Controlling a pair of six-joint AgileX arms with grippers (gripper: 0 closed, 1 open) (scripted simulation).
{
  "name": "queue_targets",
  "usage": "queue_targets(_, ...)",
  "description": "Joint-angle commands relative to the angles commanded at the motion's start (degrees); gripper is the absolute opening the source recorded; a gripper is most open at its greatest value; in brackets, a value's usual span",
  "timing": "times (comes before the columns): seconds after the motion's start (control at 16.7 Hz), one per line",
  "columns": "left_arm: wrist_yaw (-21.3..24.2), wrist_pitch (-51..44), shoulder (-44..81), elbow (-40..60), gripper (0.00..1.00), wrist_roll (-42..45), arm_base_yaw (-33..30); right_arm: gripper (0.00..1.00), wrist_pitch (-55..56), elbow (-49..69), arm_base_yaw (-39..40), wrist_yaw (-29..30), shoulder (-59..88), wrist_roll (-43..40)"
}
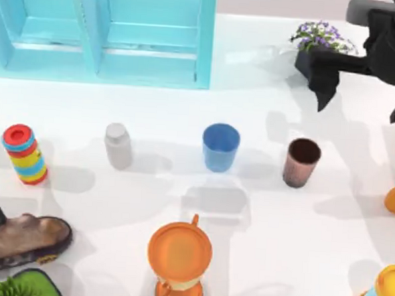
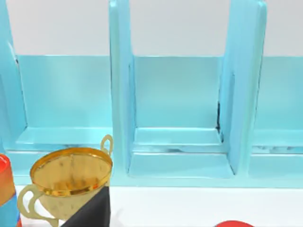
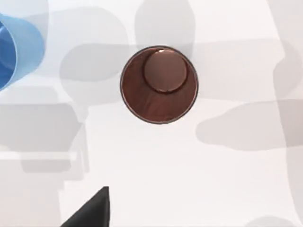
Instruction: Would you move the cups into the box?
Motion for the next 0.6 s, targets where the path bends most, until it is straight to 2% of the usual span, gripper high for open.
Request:
queue_targets(0.3,0.0,0.0,0.0,0.0,1.0,0.0,0.0,1.0,-7.46,12.46,1.34,1.77,13.72,-0.74)
queue_targets(0.6,0.0,0.0,0.0,0.0,1.0,0.0,0.0,1.0,-8.11,13.6,1.47,1.99,14.99,-0.82)
